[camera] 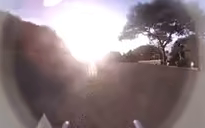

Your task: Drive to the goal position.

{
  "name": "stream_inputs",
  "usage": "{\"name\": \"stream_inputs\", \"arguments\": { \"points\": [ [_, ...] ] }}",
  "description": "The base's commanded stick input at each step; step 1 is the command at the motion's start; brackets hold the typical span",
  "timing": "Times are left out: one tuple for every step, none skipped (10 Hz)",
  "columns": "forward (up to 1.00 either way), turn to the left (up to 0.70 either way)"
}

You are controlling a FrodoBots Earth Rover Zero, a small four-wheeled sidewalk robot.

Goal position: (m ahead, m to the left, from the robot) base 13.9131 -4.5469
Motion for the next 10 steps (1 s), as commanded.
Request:
{"name": "stream_inputs", "arguments": {
  "points": [
    [0.5, 0.0],
    [0.5, 0.0],
    [0.5, 0.0],
    [0.5, 0.0],
    [0.5, 0.0],
    [0.5, 0.0],
    [0.5, 0.0],
    [0.5, 0.0],
    [0.5, 0.0],
    [0.5, 0.0]
  ]
}}
